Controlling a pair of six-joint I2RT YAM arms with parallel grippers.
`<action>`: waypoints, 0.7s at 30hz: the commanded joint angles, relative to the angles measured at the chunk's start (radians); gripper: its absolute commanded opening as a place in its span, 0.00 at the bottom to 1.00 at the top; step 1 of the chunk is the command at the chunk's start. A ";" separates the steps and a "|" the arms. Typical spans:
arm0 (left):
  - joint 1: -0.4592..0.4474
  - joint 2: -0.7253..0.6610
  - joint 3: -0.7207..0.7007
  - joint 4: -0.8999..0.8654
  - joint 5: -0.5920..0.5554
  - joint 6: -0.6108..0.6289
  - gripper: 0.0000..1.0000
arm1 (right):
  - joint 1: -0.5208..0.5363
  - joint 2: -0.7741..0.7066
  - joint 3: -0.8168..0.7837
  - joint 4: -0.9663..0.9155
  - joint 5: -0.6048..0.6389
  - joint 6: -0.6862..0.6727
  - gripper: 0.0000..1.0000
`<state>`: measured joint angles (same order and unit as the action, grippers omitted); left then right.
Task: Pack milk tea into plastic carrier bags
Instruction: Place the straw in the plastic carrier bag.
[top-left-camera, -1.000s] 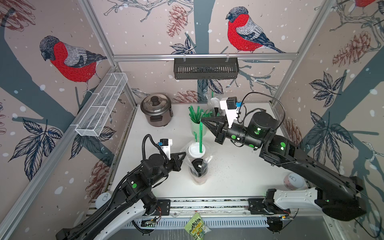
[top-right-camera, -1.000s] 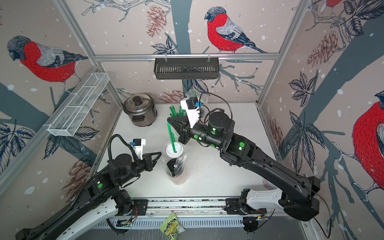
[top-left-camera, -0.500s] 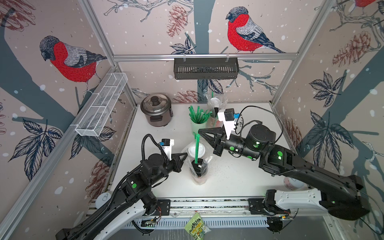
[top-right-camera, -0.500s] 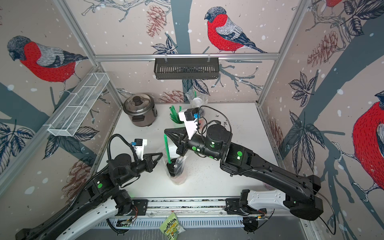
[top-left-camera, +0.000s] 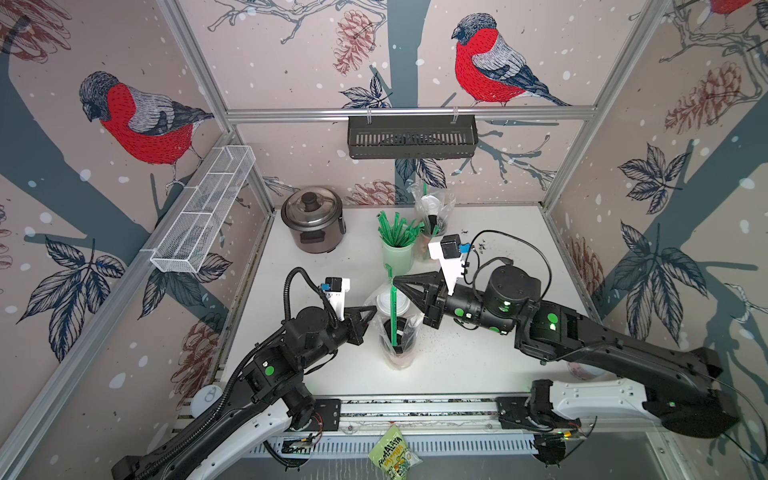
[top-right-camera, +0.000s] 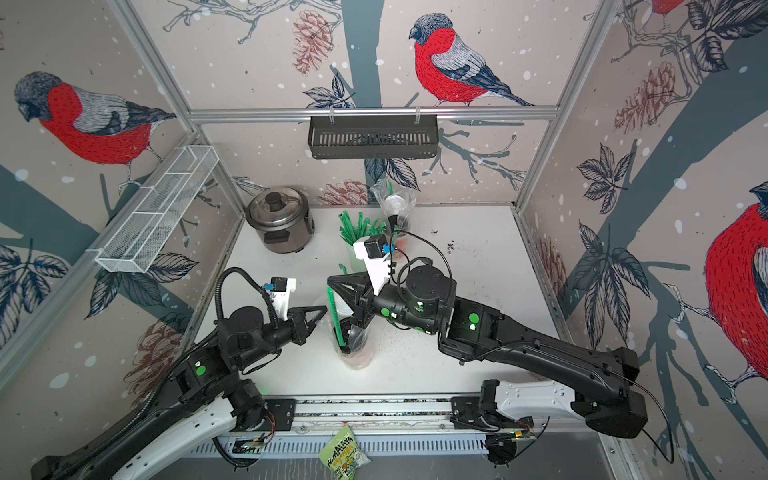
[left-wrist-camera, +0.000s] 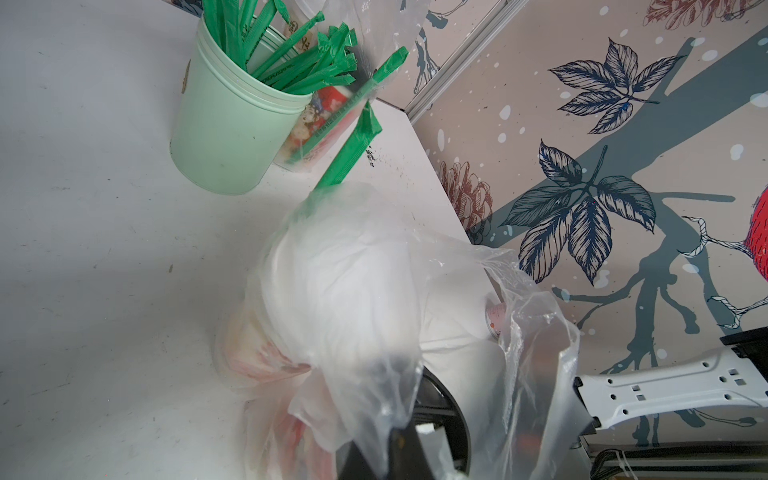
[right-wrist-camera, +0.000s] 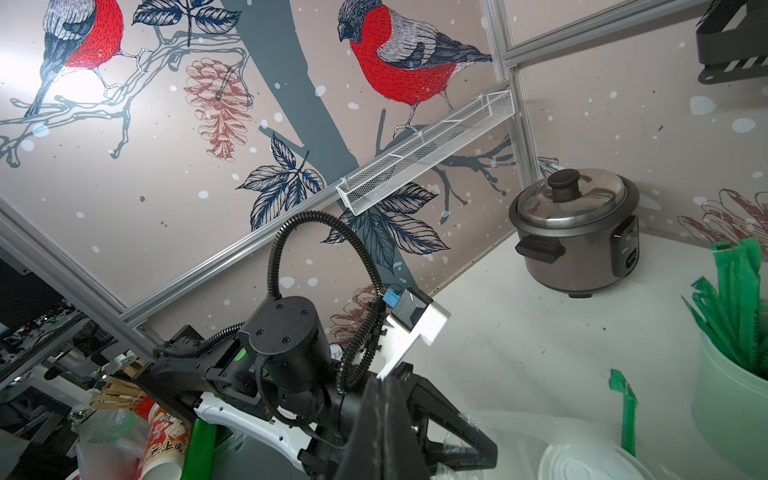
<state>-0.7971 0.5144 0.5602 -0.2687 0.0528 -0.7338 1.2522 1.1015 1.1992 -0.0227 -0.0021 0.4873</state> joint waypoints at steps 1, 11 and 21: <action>-0.001 0.003 0.009 0.041 0.007 0.008 0.00 | 0.012 -0.011 -0.004 0.014 0.010 0.014 0.00; -0.001 -0.003 0.012 0.036 0.003 0.005 0.00 | 0.024 -0.026 -0.062 0.009 0.010 0.060 0.00; -0.001 0.005 0.012 0.038 0.002 0.003 0.00 | 0.026 -0.058 -0.168 0.020 0.010 0.094 0.00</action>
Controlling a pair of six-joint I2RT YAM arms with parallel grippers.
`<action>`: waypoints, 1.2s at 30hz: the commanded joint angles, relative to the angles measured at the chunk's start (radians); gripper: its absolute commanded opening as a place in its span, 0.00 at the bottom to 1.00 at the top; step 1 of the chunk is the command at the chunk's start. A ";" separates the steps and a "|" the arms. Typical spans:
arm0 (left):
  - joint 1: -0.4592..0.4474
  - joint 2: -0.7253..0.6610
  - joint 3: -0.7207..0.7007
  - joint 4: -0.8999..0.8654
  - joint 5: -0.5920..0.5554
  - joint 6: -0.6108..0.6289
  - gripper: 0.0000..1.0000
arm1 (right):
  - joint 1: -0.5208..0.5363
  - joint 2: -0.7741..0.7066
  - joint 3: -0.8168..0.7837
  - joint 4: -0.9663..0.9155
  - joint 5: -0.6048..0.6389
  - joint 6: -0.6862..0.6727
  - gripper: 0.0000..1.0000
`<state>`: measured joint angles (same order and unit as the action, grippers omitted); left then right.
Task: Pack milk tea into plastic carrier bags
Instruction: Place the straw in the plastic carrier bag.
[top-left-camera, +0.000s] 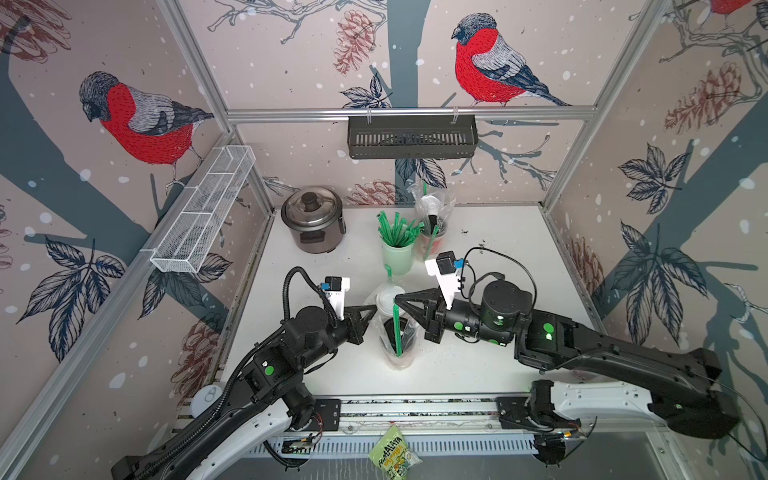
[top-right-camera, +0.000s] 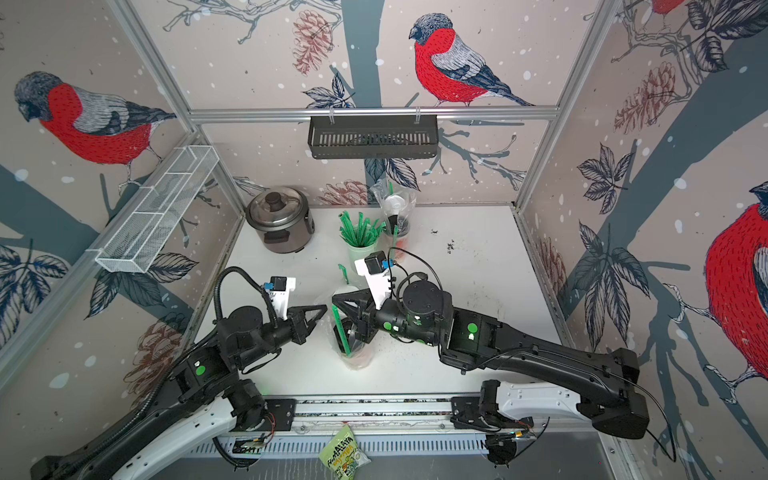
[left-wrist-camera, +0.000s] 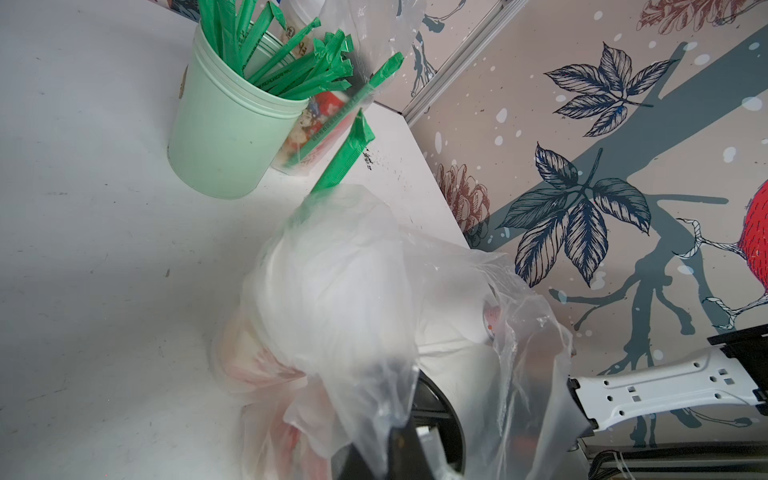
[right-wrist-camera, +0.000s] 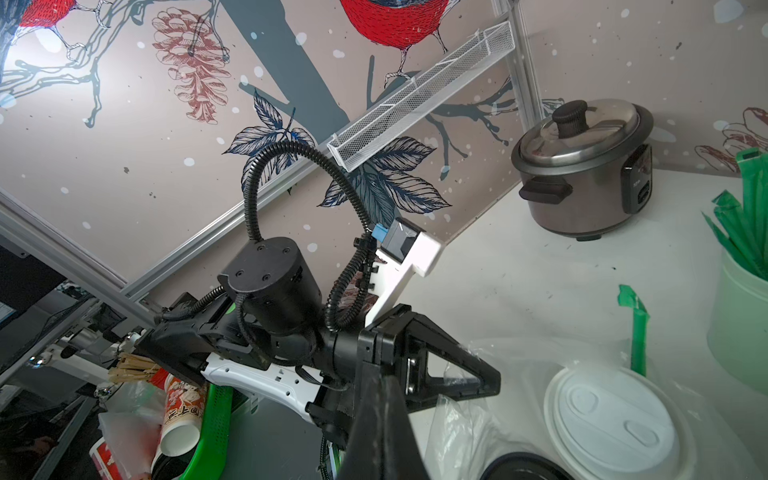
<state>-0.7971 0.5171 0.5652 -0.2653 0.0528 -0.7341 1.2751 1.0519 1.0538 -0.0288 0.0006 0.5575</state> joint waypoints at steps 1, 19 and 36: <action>-0.001 0.001 0.007 0.034 0.002 0.003 0.00 | 0.003 -0.013 -0.042 0.033 0.006 0.029 0.00; -0.001 0.005 0.015 0.007 -0.019 -0.008 0.00 | 0.055 -0.038 -0.254 0.180 -0.033 0.012 0.00; -0.001 0.024 0.016 0.008 -0.035 -0.007 0.00 | 0.070 -0.043 -0.331 0.159 -0.014 -0.018 0.00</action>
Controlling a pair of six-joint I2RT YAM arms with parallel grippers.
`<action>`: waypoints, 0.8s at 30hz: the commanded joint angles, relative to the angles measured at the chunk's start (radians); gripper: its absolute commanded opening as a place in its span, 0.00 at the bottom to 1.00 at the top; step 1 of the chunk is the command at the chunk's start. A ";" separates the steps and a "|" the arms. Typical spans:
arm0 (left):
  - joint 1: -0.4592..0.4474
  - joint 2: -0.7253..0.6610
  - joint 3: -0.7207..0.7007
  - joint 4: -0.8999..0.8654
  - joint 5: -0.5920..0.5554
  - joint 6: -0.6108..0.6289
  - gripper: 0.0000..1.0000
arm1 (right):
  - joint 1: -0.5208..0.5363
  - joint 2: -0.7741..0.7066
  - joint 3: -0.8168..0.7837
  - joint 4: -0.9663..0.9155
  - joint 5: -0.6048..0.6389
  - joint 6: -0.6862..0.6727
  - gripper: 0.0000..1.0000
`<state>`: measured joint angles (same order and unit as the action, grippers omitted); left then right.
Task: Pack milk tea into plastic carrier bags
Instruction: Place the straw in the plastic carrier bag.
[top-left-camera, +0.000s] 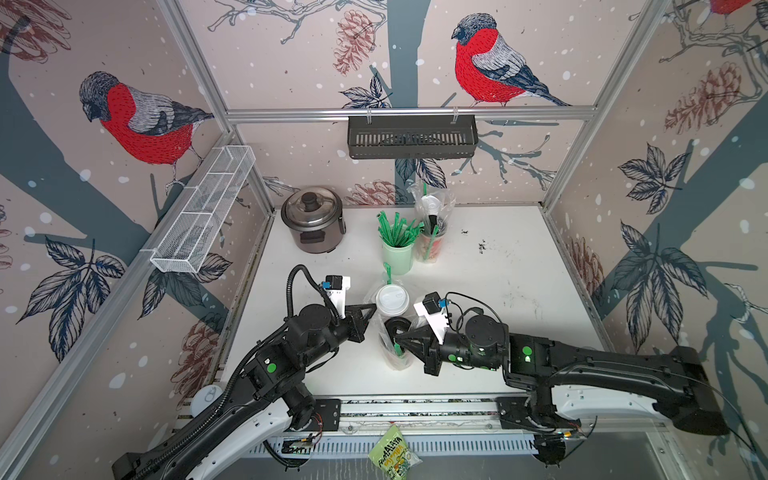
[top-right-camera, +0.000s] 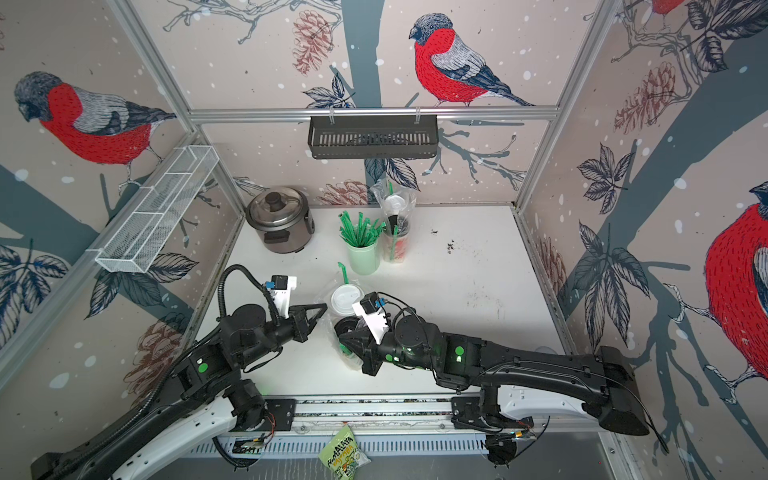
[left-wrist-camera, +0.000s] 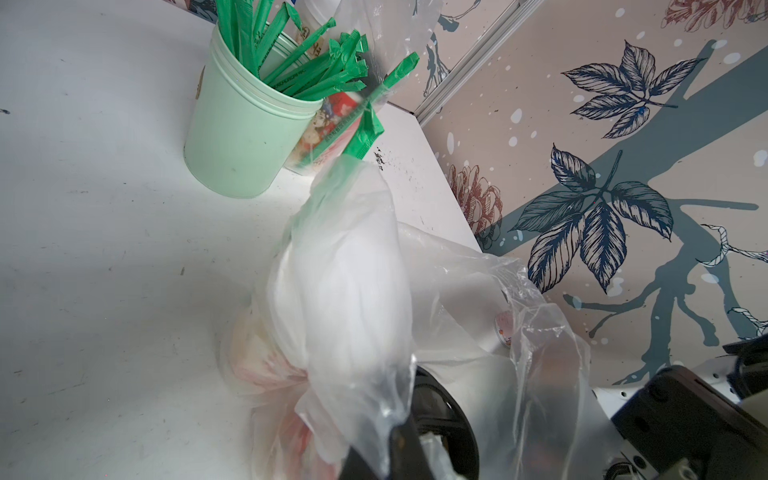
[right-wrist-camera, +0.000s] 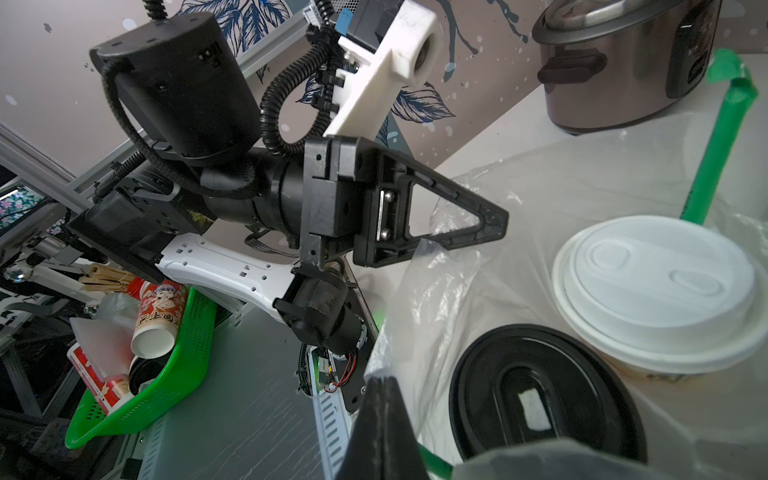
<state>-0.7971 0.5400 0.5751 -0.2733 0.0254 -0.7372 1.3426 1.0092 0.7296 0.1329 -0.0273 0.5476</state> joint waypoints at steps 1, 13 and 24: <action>-0.001 0.000 0.007 0.018 -0.010 -0.002 0.00 | 0.004 0.000 -0.010 -0.012 0.018 -0.006 0.01; -0.001 0.015 -0.016 0.048 0.005 -0.002 0.00 | 0.003 -0.004 -0.039 -0.069 0.074 0.037 0.11; -0.001 0.066 0.022 0.056 0.024 0.029 0.40 | 0.007 -0.023 0.020 -0.132 0.140 0.026 0.86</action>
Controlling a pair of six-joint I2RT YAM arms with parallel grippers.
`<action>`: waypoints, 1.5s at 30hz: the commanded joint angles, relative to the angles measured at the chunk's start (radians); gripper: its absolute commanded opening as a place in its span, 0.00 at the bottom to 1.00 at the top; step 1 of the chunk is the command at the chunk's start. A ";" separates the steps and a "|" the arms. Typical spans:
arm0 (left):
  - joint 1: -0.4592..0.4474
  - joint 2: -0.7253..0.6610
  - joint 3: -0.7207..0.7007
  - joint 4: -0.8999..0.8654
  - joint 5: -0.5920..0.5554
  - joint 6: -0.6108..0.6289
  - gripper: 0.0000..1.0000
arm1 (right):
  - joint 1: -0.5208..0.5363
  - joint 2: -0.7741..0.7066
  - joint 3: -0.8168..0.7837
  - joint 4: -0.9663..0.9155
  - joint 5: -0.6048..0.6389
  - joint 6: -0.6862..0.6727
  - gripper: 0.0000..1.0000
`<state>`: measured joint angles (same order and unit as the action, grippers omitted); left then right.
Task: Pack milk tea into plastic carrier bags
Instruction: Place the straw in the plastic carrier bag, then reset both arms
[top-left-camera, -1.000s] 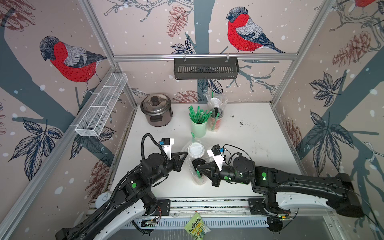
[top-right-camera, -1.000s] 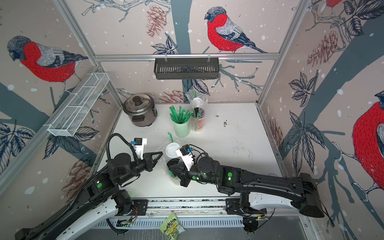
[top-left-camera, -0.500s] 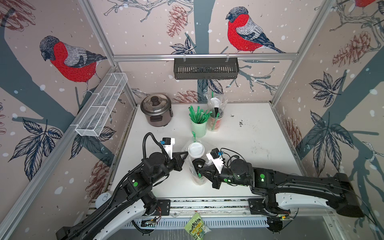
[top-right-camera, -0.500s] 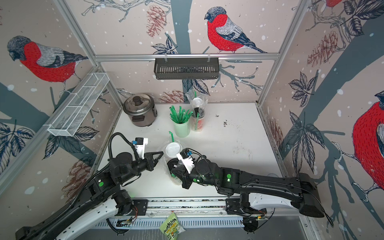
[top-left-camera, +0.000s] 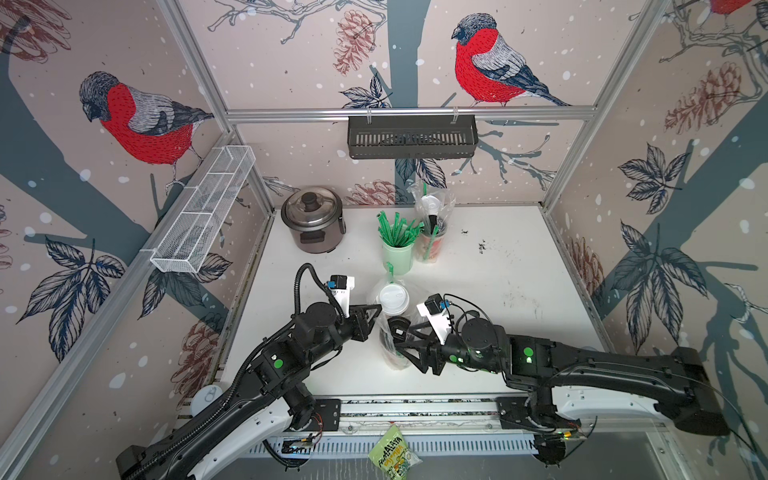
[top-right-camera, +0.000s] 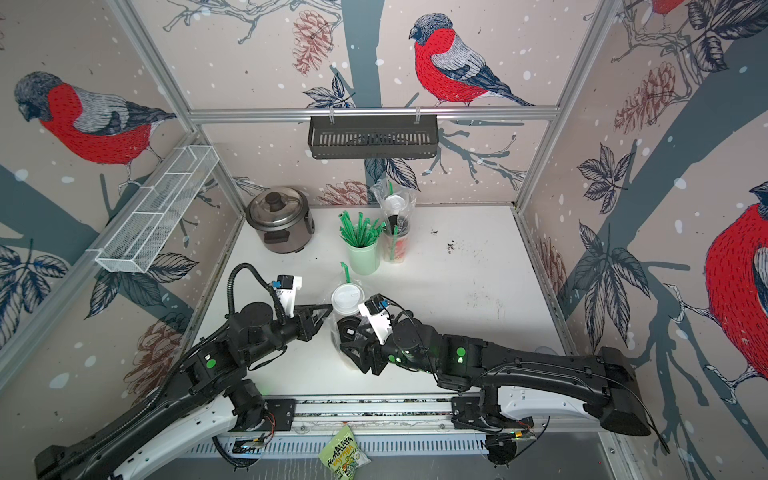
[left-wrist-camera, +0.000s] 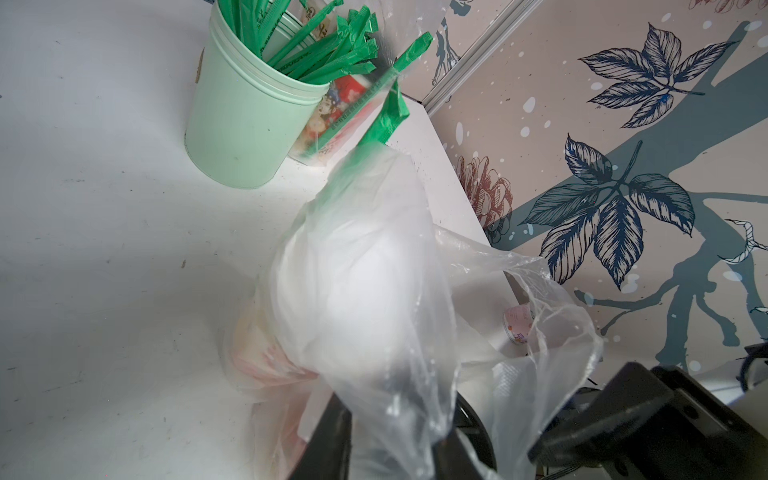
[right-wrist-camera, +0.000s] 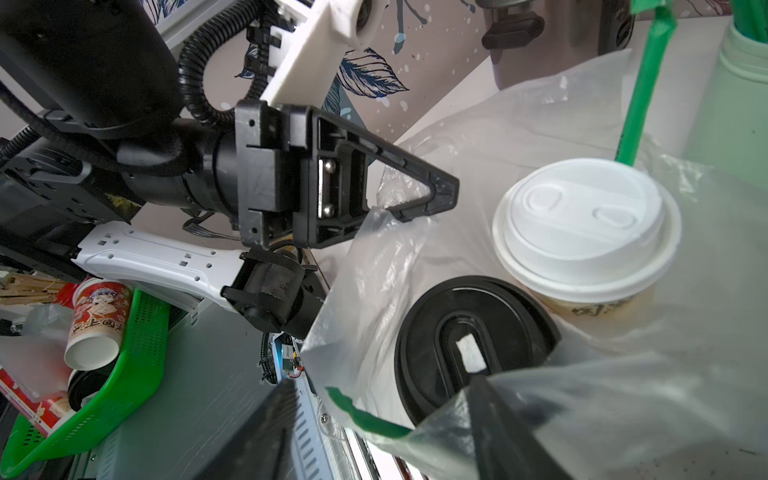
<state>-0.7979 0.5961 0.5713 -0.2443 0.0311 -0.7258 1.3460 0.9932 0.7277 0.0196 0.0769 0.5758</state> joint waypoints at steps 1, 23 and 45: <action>-0.001 0.018 0.036 0.025 0.025 0.022 0.46 | 0.005 -0.010 0.026 -0.022 0.043 -0.005 0.90; -0.001 -0.064 0.095 -0.209 -0.043 0.092 0.99 | 0.014 -0.082 0.023 -0.138 0.247 -0.019 1.00; -0.001 -0.268 0.254 -0.439 -0.344 0.127 0.99 | 0.015 -0.155 0.157 -0.312 0.395 -0.074 1.00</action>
<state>-0.7979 0.3328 0.7944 -0.6468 -0.1818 -0.6102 1.3598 0.8608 0.8600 -0.2432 0.3996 0.5247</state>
